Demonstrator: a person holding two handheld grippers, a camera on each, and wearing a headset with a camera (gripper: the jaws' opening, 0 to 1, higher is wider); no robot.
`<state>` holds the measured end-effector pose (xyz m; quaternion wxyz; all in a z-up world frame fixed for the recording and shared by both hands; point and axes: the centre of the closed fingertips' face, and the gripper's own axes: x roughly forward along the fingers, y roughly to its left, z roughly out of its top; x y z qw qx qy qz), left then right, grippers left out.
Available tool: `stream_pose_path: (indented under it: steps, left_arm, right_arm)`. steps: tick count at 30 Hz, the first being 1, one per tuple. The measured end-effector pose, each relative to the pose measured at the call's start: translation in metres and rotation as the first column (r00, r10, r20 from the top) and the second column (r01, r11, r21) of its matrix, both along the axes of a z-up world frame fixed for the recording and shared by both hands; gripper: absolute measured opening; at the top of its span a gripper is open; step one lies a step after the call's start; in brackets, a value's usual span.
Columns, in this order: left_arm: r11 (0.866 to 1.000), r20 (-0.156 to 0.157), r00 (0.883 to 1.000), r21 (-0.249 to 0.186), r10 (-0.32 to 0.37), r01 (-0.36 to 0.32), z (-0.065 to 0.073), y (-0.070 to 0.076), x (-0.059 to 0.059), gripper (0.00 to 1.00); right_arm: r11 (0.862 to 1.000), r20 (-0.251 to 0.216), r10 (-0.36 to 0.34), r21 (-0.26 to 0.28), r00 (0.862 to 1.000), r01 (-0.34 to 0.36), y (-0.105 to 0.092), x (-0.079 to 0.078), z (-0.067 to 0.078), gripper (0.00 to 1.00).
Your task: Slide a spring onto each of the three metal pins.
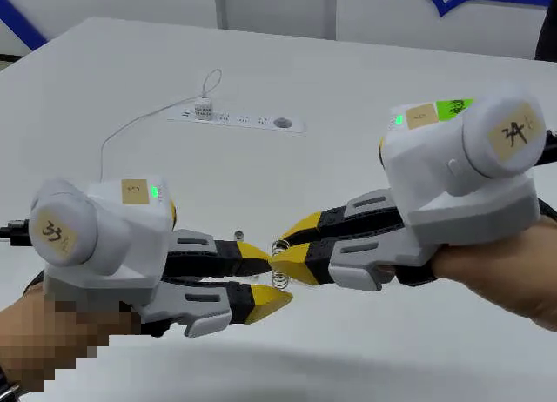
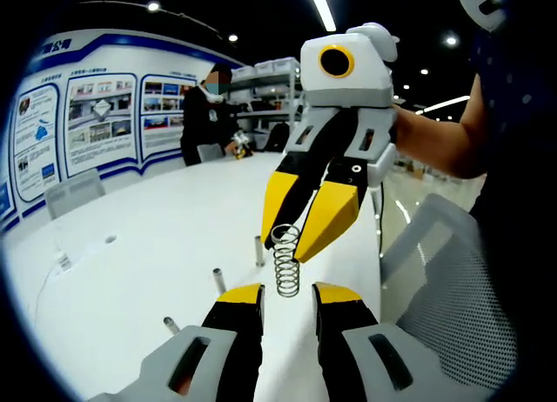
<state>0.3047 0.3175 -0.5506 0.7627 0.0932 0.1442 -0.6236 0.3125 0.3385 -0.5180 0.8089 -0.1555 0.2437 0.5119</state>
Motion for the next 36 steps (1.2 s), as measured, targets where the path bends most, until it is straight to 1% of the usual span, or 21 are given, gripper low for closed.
stream_pose_path:
  steps: [8,12,17,23,28,32,36]
  left_arm:
    - [1.0,0.0,1.0,-0.007,0.028,-0.028,0.0,0.01,0.005,0.33]
    - [0.999,0.002,0.999,-0.009,0.045,-0.045,0.0,0.017,0.009,0.36]
    - [0.997,0.002,0.997,-0.012,0.073,-0.073,0.0,0.026,0.014,0.4]
    - [0.995,0.016,0.995,0.007,0.098,-0.098,-0.004,0.036,0.018,0.44]
    - [0.993,0.011,0.993,0.011,0.116,-0.116,-0.007,0.042,0.019,0.46]
    - [0.991,0.014,0.991,0.015,0.129,-0.13,-0.009,0.047,0.02,0.47]
    - [0.988,0.008,0.988,0.009,0.152,-0.152,-0.009,0.053,0.022,0.48]
  right_arm:
    - [0.999,0.0,-0.04,-0.001,0.999,0.04,-0.014,0.006,0.001,0.12]
    - [0.997,0.0,-0.074,-0.003,0.997,0.074,-0.027,0.011,-0.001,0.12]
    - [0.992,0.006,-0.128,0.0,0.992,0.128,-0.045,0.02,0.001,0.12]
    - [0.98,0.022,-0.197,-0.001,0.98,0.197,-0.069,0.03,0.002,0.12]
    - [0.967,0.028,-0.254,0.014,0.967,0.254,-0.088,0.038,0.004,0.12]
    - [0.958,0.035,-0.286,0.02,0.958,0.285,-0.099,0.043,0.005,0.12]
    - [0.948,0.042,-0.318,0.028,0.947,0.317,-0.109,0.048,0.006,0.12]
